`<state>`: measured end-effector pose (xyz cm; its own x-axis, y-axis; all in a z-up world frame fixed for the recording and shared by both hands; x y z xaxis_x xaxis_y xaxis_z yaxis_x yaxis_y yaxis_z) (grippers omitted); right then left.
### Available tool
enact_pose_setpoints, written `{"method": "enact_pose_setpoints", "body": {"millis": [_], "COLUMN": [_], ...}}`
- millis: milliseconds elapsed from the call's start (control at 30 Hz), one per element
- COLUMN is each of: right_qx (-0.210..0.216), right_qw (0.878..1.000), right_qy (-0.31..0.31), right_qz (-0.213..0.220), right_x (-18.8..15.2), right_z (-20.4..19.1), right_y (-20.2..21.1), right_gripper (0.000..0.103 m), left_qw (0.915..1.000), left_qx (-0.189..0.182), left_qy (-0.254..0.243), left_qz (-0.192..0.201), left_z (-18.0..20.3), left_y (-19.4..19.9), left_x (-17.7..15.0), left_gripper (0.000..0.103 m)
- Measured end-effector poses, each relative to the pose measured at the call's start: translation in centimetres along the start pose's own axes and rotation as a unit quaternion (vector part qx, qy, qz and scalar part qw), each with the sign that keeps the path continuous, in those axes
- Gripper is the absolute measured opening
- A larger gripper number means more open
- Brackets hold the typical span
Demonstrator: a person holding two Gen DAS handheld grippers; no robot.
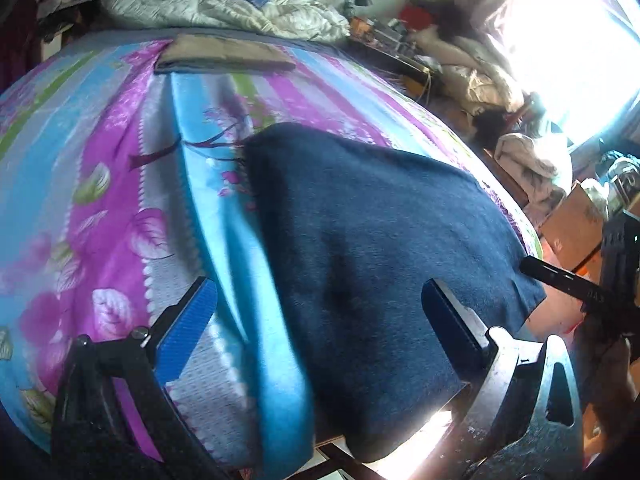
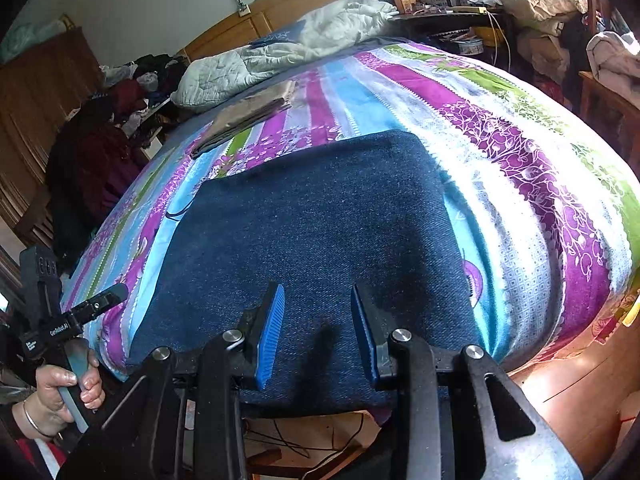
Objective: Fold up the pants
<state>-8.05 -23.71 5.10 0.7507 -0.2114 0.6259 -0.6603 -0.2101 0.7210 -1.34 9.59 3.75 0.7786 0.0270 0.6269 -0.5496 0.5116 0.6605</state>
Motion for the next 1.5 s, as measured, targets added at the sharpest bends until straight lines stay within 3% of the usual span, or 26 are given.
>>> {"method": "enact_pose_setpoints", "body": {"millis": [67, 133, 267, 367, 433, 500, 600, 667, 700, 833, 900, 1067, 1133, 1233, 1300, 1367, 1400, 1500], "right_qx": [-0.01, 0.006, 0.016, 0.003, 0.012, 0.023, 0.085, 0.089, 0.091, 0.174, 0.207, 0.21, 0.207, 0.206, 0.184, 0.163, 0.159, 0.158], "right_qw": [1.0, 1.0, 0.998, 0.997, 0.998, 0.999, 0.996, 0.995, 0.995, 0.981, 0.974, 0.975, 0.976, 0.974, 0.98, 0.984, 0.985, 0.985], "right_qy": [0.006, 0.015, 0.067, 0.064, 0.036, 0.02, 0.01, 0.011, 0.003, -0.082, -0.089, -0.058, -0.064, -0.086, -0.076, -0.069, -0.07, -0.067], "right_qz": [0.009, 0.007, 0.006, 0.042, 0.044, 0.012, -0.041, -0.051, -0.05, -0.027, -0.03, -0.034, -0.033, -0.028, -0.024, -0.013, -0.005, 0.012], "right_x": [0.6, 1.3, 2.5, 3.7, 4.1, 3.9, 3.0, 2.5, 2.4, 2.6, 3.1, 3.0, 2.5, 2.3, 2.6, 2.6, 2.7, 3.2], "right_z": [1.5, 3.1, 3.8, 4.3, 5.6, 6.7, 7.4, 7.8, 8.3, 11.1, 10.9, 10.2, 10.7, 11.5, 10.9, 10.2, 10.0, 8.5], "right_y": [0.0, -0.5, -1.6, -0.9, -1.0, -2.3, -3.6, -4.1, -4.3, -5.6, -6.4, -6.6, -6.4, -6.8, -6.7, -6.0, -5.4, -3.8], "right_gripper": [0.038, 0.045, 0.045, 0.049, 0.07, 0.076, 0.076, 0.076, 0.076, 0.07, 0.069, 0.067, 0.052, 0.045, 0.043, 0.039, 0.033, 0.027], "left_qw": [0.9995, 0.9982, 0.9956, 0.9937, 0.9904, 0.9894, 0.988, 0.9863, 0.9862, 0.9867, 0.9861, 0.9819, 0.9782, 0.9836, 0.986, 0.9876, 0.9862, 0.9807], "left_qx": [-0.017, -0.044, -0.079, -0.088, -0.103, -0.101, -0.113, -0.126, -0.126, -0.118, -0.125, -0.154, -0.181, -0.152, -0.137, -0.125, -0.138, -0.174], "left_qy": [0.019, 0.026, 0.011, 0.01, 0.013, 0.013, 0.023, 0.029, 0.022, -0.015, -0.015, -0.007, -0.002, -0.006, 0.008, 0.011, 0.025, 0.05], "left_qz": [-0.018, -0.031, -0.049, -0.068, -0.092, -0.103, -0.102, -0.102, -0.105, -0.111, -0.108, -0.11, -0.101, -0.097, -0.094, -0.093, -0.088, -0.074], "left_z": [-0.7, -1.1, -0.1, -0.5, -0.8, -1.0, -1.6, -1.7, -1.7, -1.4, -1.1, 0.4, 0.4, -0.5, -0.2, 0.4, 0.2, -0.3], "left_y": [0.3, -0.3, -2.2, -4.2, -5.6, -6.7, -6.6, -5.9, -5.8, -5.9, -6.4, -7.5, -6.7, -7.4, -8.0, -8.3, -8.1, -6.8], "left_x": [-0.4, 0.0, 1.5, 2.8, 3.0, 3.0, 3.4, 3.4, 3.2, 2.7, 3.0, 3.5, 3.2, 2.9, 3.5, 4.2, 4.5, 4.8], "left_gripper": [0.102, 0.102, 0.102, 0.102, 0.102, 0.102, 0.102, 0.102, 0.102, 0.102, 0.102, 0.102, 0.1, 0.088, 0.085, 0.049, 0.033, 0.027]}}
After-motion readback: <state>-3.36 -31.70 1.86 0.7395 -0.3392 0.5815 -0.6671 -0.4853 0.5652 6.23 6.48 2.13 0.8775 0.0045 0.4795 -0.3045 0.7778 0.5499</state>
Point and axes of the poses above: each gripper's, at about its wrist camera, not at the fingertips, and y roughly against the way its jaws point, z to its right, x to its top, the point moved 1 cm from there along -y, roughly the way its jaws point, and after that the axes turned 4 degrees about -x, right-handed, at the moved point
